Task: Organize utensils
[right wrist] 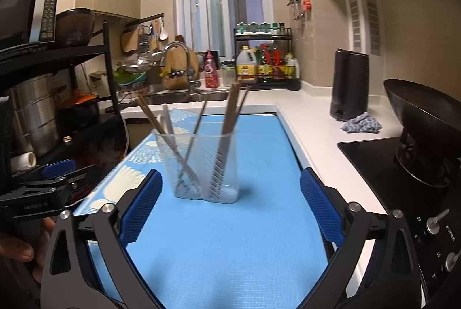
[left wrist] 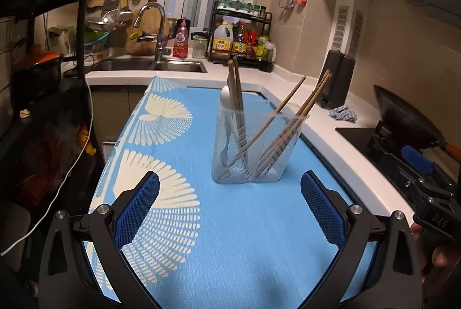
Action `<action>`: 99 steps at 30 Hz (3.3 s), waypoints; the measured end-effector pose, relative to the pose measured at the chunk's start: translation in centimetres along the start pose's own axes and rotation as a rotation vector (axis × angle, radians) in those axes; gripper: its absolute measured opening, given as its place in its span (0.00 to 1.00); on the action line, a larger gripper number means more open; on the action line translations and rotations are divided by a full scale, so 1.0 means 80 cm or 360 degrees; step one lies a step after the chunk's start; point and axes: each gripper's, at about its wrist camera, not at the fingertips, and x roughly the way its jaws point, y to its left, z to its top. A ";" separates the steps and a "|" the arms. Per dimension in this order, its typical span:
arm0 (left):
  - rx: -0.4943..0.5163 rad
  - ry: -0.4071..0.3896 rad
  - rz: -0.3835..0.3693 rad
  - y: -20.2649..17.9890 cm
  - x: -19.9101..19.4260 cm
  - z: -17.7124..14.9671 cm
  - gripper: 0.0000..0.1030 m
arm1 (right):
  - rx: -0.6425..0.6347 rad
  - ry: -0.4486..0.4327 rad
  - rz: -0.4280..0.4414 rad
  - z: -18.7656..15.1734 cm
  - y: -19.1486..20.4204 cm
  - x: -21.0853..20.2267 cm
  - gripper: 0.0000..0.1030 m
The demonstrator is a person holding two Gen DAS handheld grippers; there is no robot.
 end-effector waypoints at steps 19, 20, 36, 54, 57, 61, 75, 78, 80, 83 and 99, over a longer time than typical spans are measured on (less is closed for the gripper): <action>0.0029 0.0033 0.0147 -0.023 0.031 -0.042 0.93 | 0.0059 0.0103 -0.0087 -0.042 -0.026 0.036 0.95; 0.0033 0.0036 0.0149 -0.025 0.031 -0.044 0.93 | 0.0077 0.0108 -0.0084 -0.042 -0.027 0.037 0.95; 0.0043 0.0041 0.0166 -0.027 0.032 -0.041 0.93 | 0.0027 0.0112 -0.0067 -0.043 -0.016 0.037 0.95; 0.0044 0.0033 0.0163 -0.028 0.032 -0.040 0.93 | 0.0023 0.0115 -0.0068 -0.043 -0.016 0.036 0.95; 0.0047 0.0029 0.0161 -0.028 0.031 -0.040 0.93 | 0.0021 0.0114 -0.0067 -0.043 -0.016 0.036 0.95; 0.0046 0.0029 0.0160 -0.029 0.031 -0.040 0.93 | 0.0021 0.0115 -0.0069 -0.042 -0.017 0.036 0.95; 0.0041 0.0026 0.0157 -0.031 0.031 -0.040 0.93 | 0.0018 0.0116 -0.0067 -0.042 -0.018 0.036 0.95; 0.0042 0.0028 0.0153 -0.033 0.031 -0.039 0.93 | 0.0018 0.0116 -0.0068 -0.042 -0.018 0.036 0.95; 0.0050 0.0032 0.0148 -0.034 0.031 -0.039 0.93 | 0.0019 0.0117 -0.0067 -0.041 -0.019 0.035 0.95; 0.0058 0.0037 0.0142 -0.035 0.032 -0.039 0.93 | 0.0018 0.0116 -0.0067 -0.041 -0.018 0.036 0.95; 0.0080 0.0007 0.0110 -0.033 0.031 -0.040 0.93 | 0.0017 0.0116 -0.0068 -0.041 -0.017 0.037 0.95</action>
